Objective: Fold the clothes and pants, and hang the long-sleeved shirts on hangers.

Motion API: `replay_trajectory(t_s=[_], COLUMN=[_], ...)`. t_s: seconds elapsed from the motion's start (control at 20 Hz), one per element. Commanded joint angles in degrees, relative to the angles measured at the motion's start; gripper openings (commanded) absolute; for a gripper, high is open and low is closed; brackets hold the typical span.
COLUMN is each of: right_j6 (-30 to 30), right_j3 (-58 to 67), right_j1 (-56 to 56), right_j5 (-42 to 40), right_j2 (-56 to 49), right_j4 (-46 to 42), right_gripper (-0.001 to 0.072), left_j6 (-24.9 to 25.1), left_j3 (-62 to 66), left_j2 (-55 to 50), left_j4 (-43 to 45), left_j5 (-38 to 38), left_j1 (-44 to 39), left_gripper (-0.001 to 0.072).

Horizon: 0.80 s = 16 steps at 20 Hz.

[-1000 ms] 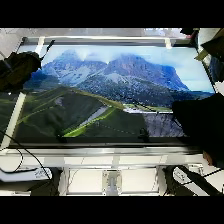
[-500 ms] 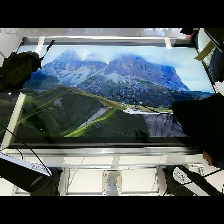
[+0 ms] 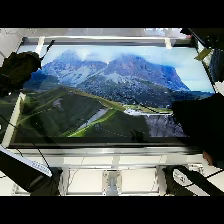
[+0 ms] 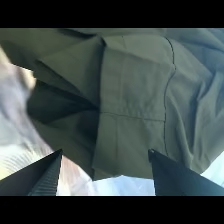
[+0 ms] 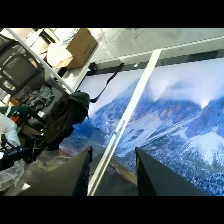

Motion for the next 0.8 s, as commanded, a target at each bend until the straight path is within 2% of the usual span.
replay_trajectory(t_s=[0.0,0.05,0.1,0.15,0.2,0.3,0.35,0.4,0.6,0.75], right_j6=[-0.1,-0.1,0.0,-0.1,-0.1,-0.1,-0.1,-0.1,-0.1,-0.1], right_j3=[0.0,0.0,0.0,0.0,0.0,0.0,0.0,0.0,0.1,0.1], right_j1=[2.3,2.3,2.3,2.3,2.3,2.3,2.3,2.3,2.3,2.1], right_j5=[-3.6,-3.6,-3.5,-3.5,-3.4,-3.1,-2.8,-2.6,0.5,6.0], right_j2=[-0.1,-0.1,-0.1,-0.1,-0.1,0.0,0.0,0.0,0.0,0.2], right_j4=[-3.0,-3.0,-3.1,-3.1,-3.1,-3.1,-3.1,-3.1,-3.1,-4.1], right_gripper=[0.0326,0.0326,0.0325,0.0325,0.0325,0.0325,0.0325,0.0325,0.0325,0.0324], left_j6=[2.2,2.2,2.2,2.2,2.3,2.3,2.6,4.5,11.5,18.9], left_j3=[0.1,0.1,0.1,0.1,0.1,0.1,0.1,0.1,0.1,0.1], left_j2=[-2.1,-2.5,-2.9,-3.0,-2.9,-1.6,-0.4,0.9,10.2,21.1], left_j4=[-2.8,-2.8,-2.8,-2.8,-2.8,-2.8,-2.6,-2.6,-2.5,-2.6], left_j5=[4.0,5.4,6.5,7.2,7.3,6.1,4.9,3.1,-5.2,-13.8], left_j1=[-2.3,-3.1,-3.7,-4.3,-4.7,-4.9,-4.8,-4.6,-4.2,-5.4], left_gripper=[0.0591,0.0591,0.0559,0.0398,0.0273,0.0228,0.0171,0.0012,0.0005,0.0005])
